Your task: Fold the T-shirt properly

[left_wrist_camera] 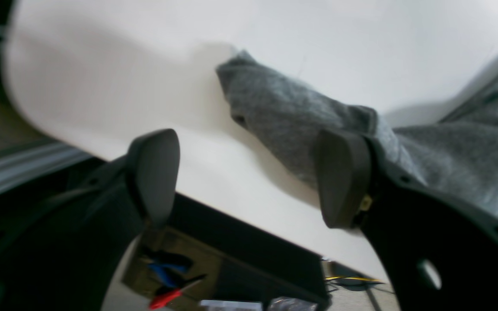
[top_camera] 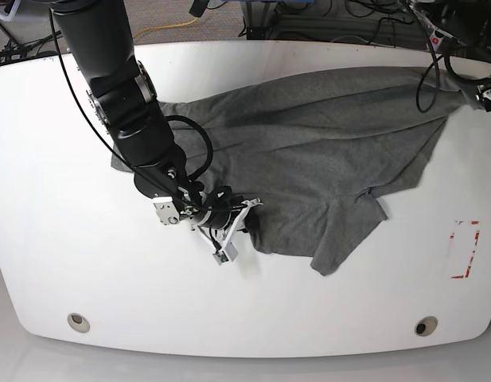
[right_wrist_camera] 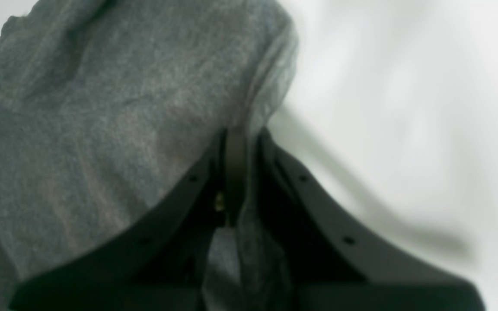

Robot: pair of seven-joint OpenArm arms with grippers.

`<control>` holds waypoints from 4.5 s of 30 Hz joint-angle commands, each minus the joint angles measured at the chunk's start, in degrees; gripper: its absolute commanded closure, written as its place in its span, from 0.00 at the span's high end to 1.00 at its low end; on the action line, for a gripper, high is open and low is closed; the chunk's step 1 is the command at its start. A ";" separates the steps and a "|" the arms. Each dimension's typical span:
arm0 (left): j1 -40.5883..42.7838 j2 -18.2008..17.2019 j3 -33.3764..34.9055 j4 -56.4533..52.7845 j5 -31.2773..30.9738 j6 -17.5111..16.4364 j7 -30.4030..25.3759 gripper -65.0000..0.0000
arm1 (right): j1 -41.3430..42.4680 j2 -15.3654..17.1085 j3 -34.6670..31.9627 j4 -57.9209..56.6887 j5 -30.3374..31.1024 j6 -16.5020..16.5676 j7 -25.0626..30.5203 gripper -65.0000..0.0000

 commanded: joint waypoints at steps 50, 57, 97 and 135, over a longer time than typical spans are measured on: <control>-3.76 -4.82 3.82 -15.79 -4.52 0.32 -4.25 0.18 | 1.58 0.90 0.18 0.86 0.42 0.40 0.20 0.03; -4.28 -4.82 3.82 -15.53 -1.79 0.32 -5.30 0.07 | 2.10 0.90 0.18 0.86 0.24 0.40 0.29 0.00; -31.80 -7.63 24.04 18.41 -1.62 0.32 12.06 0.24 | 25.05 19.98 8.44 25.48 0.50 0.75 -17.99 0.00; -25.65 12.94 24.48 -31.26 -1.62 7.30 -41.35 0.57 | 13.09 18.92 13.81 25.39 -0.11 0.84 -17.64 0.00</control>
